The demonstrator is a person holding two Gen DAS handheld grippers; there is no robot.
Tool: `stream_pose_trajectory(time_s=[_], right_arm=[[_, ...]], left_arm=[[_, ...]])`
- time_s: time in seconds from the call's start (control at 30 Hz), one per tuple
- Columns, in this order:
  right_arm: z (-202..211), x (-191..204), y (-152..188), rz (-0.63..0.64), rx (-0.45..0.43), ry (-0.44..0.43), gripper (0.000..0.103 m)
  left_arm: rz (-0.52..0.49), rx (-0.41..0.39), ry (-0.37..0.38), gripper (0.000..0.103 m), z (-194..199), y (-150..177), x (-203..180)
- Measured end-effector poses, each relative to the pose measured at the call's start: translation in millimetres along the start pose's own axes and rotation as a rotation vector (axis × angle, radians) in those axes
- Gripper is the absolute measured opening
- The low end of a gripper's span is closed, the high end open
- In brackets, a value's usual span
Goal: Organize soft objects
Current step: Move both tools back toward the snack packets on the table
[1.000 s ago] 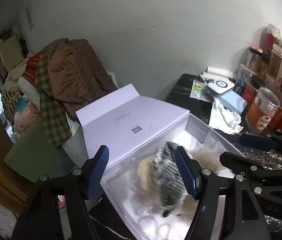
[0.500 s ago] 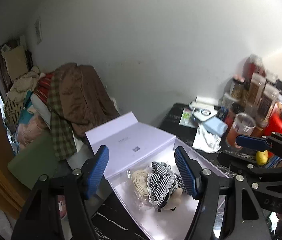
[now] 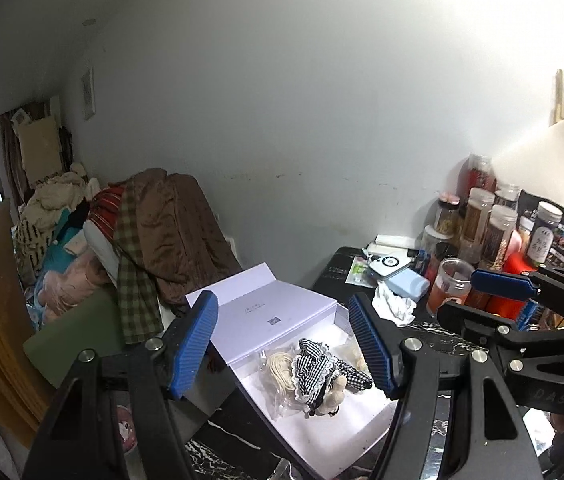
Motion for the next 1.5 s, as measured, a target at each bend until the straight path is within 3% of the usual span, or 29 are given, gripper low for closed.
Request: stream_pose_trajectory(time_s=[0.1,0.23,0.3,0.37,0.97,1.5], right_arm=[[15.2,6.0,-0.2,0.005,-0.028,-0.002,0.063],[32.2,14.1,3.4,0.015,-0.052,-0.001,0.064],[39.7,16.5,6.0,0.016,-0.062,0.001,0.075],[49.9,19.7,9.5,0.016,-0.081,0.009,0.078],[95.9,51.1,54.6,0.011,-0.102,-0.011,0.078],[90.8,53.5,116.7,-0.077,-0.014,-0.039,0.078]], left_arm=[[0.005,-0.007,0.007,0.068,12.9,1.2,1.3],[0.006,-0.012,0.005,0.068,28.1,4.8,2.7],[0.009,-0.010,0.006,0.068,35.8,9.2,3.4],[0.009,-0.004,0.010,0.068,42.0,14.2,3.5],[0.021,0.061,0.065,0.068,82.8,75.5,-5.0],[0.023,0.148,0.091,0.068,86.7,134.6,-2.4]])
Point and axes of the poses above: each gripper's, at about its wrist camera, not at the fingertips, and z roughly against the way its jaws point, x to its left, y to its underside, the point moved 5 cm from there along -z, roughly the way its jaws point, and after that the axes turned 4 degrees about -x, right-handed, at the moved point
